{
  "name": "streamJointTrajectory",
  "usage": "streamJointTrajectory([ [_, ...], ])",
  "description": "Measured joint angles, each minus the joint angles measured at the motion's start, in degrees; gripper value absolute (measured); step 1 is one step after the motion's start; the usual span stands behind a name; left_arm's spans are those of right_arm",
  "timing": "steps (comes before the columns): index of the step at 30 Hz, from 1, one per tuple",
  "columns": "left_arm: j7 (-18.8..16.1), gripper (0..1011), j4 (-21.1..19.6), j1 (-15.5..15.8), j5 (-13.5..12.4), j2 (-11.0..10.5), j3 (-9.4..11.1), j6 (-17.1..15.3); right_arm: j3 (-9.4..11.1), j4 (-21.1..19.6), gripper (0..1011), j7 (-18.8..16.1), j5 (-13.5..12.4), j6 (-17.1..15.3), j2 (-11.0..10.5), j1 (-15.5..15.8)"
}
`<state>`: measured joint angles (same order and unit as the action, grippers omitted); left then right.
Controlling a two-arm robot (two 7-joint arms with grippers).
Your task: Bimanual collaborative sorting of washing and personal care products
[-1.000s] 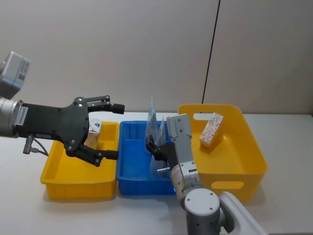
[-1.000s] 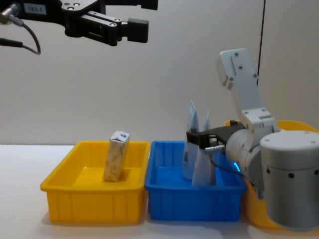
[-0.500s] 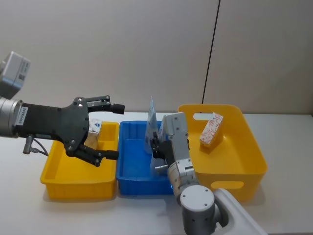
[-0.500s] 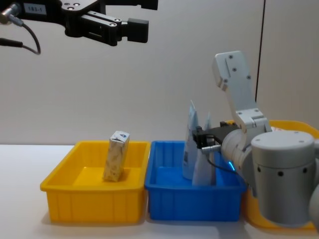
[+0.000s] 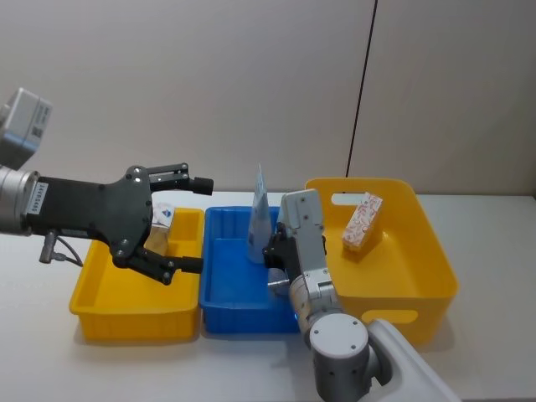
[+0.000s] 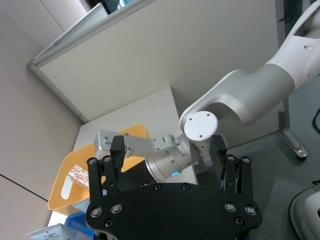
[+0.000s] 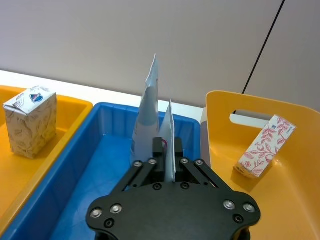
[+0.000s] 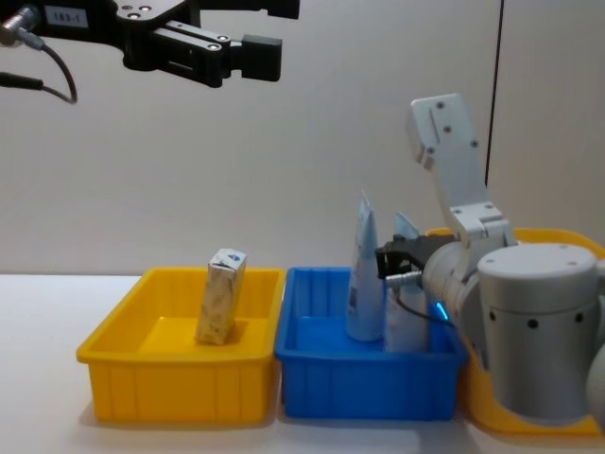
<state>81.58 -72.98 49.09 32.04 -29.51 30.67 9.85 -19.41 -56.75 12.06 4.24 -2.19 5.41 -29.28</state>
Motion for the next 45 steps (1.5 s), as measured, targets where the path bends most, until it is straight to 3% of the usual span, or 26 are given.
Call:
streamJointTrajectory([
  [7, 0.0, 1001, 0.0, 0.0, 0.0, 0.0, 0.0, 0.0, 0.61, -2.03, 5, -0.12, 0.04, -0.7, -0.12, 0.6],
  [24, 0.0, 1001, 0.0, 0.0, 0.0, 0.0, 0.0, 0.0, 4.17, -12.81, 0, -2.19, -2.48, -3.95, -0.22, 2.24],
  [45, 0.0, 1001, 0.0, 0.0, 0.0, 0.0, 0.0, 0.0, 8.85, -19.33, 0, -3.11, -5.26, -4.99, 0.3, 2.76],
])
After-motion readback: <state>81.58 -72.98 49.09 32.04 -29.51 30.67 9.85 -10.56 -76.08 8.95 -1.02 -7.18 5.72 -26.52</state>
